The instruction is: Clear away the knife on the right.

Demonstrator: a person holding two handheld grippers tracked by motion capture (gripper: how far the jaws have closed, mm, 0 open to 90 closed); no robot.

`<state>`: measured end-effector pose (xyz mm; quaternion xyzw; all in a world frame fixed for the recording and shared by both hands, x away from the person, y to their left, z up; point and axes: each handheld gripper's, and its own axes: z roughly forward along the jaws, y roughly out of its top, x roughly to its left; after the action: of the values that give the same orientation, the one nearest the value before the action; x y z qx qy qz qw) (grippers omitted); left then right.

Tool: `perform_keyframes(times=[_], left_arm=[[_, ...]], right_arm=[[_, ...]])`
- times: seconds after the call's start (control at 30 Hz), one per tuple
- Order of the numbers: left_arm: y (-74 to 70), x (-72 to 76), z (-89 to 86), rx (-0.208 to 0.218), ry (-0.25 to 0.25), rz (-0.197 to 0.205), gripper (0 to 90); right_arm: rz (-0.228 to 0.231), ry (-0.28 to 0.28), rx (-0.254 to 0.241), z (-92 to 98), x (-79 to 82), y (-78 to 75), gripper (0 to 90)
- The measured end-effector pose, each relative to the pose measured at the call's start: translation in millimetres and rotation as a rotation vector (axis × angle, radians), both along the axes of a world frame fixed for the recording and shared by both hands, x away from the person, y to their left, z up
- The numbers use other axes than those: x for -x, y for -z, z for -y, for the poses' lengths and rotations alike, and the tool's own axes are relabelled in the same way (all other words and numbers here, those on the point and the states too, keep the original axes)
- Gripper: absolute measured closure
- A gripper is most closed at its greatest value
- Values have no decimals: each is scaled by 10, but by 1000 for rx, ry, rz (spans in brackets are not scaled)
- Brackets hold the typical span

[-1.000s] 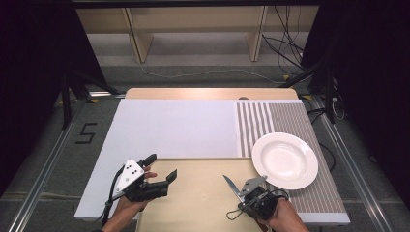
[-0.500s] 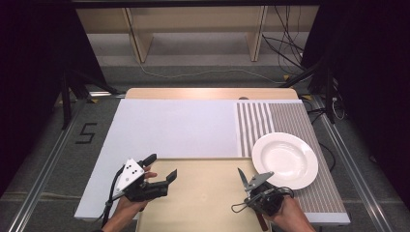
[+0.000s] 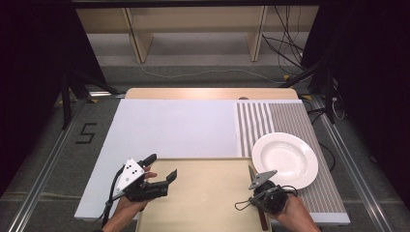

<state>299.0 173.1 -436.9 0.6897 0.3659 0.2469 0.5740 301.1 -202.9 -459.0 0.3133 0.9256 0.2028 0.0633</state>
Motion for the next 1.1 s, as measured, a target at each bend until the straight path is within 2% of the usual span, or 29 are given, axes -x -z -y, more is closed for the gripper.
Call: perform_keyframes(times=[0.3, 0.57, 0.6, 0.63, 0.67, 0.7, 0.73, 0.77, 0.8, 0.87, 0.9, 0.93, 0.97, 1.0, 1.1], left_arm=[[1, -4, -4, 10, -2, -4, 119], [-2, 1, 3, 7, -1, 0, 118], [0, -1, 0, 7, -1, -2, 118], [0, -1, -1, 7, -1, -2, 118], [0, -1, -1, 7, -1, -2, 118], [-1, -2, 0, 7, -2, -1, 119], [-1, -2, 0, 7, -2, -1, 118], [-2, -2, 2, 6, -1, 0, 118], [-1, -1, 3, 6, -1, 0, 118], [-2, 0, 4, 6, -1, 0, 118], [-2, 0, 4, 6, -1, 0, 118], [-1, -1, 3, 4, -1, 0, 119], [-1, -1, 3, 4, -1, 0, 118], [0, -1, 3, 5, -1, 0, 118], [1, -1, 3, 2, 2, -2, 119]], right_arm=[[-5, 11, 9, 43, -8, -3, 900], [-7, 7, -11, 95, -4, -25, 900], [-7, 14, -56, 124, -6, -53, 882], [-3, 22, -79, 136, -11, -68, 853], [-3, 22, -79, 136, -11, -68, 853], [24, 32, -136, 167, -28, -115, 791], [24, 39, -157, 174, -31, -132, 732], [24, 39, -157, 174, -31, -132, 732], [45, 50, -212, 194, -52, -163, 666], [68, 63, -267, 212, -63, -196, 598], [68, 63, -267, 212, -63, -196, 598], [75, 72, -324, 241, -75, -230, 554], [75, 72, -324, 241, -75, -230, 554], [82, 89, -365, 263, -83, -258, 457], [109, 116, -406, 286, -91, -286, 360]])
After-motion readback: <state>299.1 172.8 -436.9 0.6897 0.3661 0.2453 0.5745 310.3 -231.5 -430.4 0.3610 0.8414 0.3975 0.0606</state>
